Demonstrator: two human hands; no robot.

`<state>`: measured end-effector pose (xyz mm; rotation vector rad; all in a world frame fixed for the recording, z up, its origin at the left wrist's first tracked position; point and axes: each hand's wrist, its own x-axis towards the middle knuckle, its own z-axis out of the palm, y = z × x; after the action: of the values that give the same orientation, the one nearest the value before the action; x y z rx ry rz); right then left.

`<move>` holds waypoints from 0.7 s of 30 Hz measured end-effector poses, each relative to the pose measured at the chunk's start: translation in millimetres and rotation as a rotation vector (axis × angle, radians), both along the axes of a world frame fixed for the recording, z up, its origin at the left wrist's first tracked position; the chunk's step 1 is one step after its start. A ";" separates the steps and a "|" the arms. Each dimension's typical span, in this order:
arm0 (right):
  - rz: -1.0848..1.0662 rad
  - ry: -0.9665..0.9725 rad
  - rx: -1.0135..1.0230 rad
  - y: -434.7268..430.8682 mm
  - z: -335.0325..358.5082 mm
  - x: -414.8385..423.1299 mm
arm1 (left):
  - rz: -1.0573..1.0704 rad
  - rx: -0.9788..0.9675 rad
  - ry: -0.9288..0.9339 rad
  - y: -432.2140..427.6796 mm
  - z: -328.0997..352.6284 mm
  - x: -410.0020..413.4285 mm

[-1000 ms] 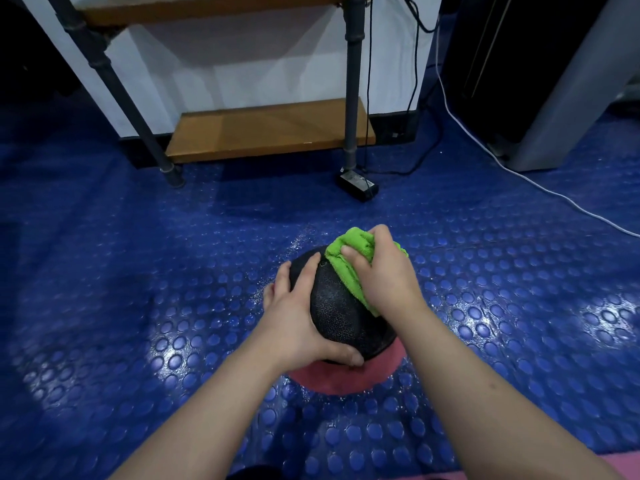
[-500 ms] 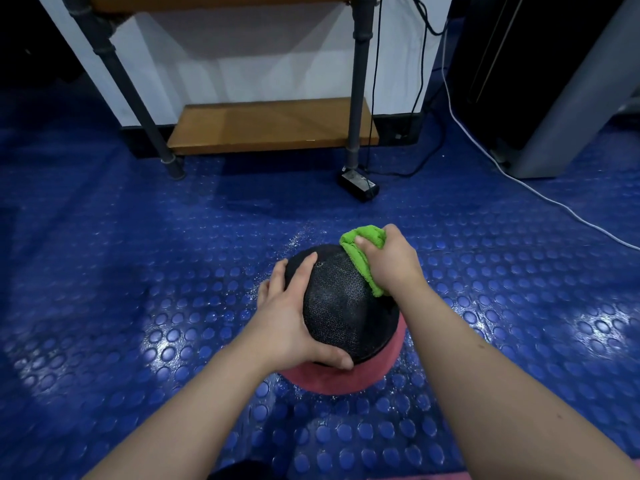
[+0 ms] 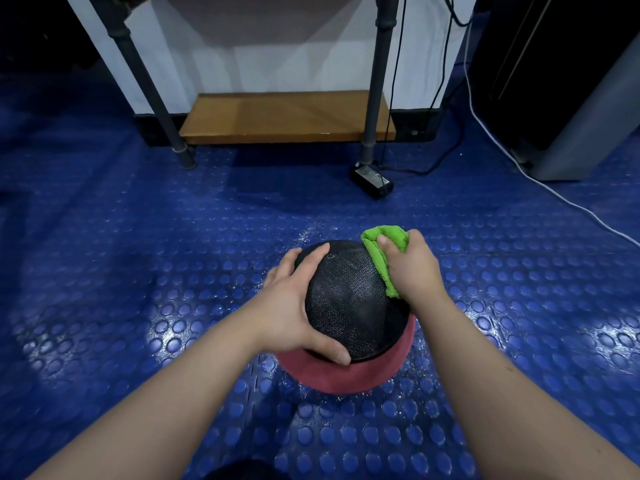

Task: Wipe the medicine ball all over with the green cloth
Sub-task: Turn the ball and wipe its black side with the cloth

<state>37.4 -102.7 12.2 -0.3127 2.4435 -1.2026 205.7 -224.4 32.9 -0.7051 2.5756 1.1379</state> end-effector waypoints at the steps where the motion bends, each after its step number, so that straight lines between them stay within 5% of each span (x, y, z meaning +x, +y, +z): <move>1: 0.003 0.012 0.004 2.3 0.6 1.7 | 0.001 -0.002 -0.007 2.2 1.2 -1.7; 12: -0.008 0.259 -0.104 32.1 21.8 55.4 | 0.048 -0.115 -0.060 24.1 2.1 -24.7; 21: 0.181 0.409 -0.102 40.5 16.6 72.7 | 0.114 -0.139 -0.085 37.9 2.2 -31.1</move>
<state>110.1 -62.2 28.8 -0.8669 2.6181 -1.2860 174.6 -186.6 35.2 -0.9212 2.5896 0.9450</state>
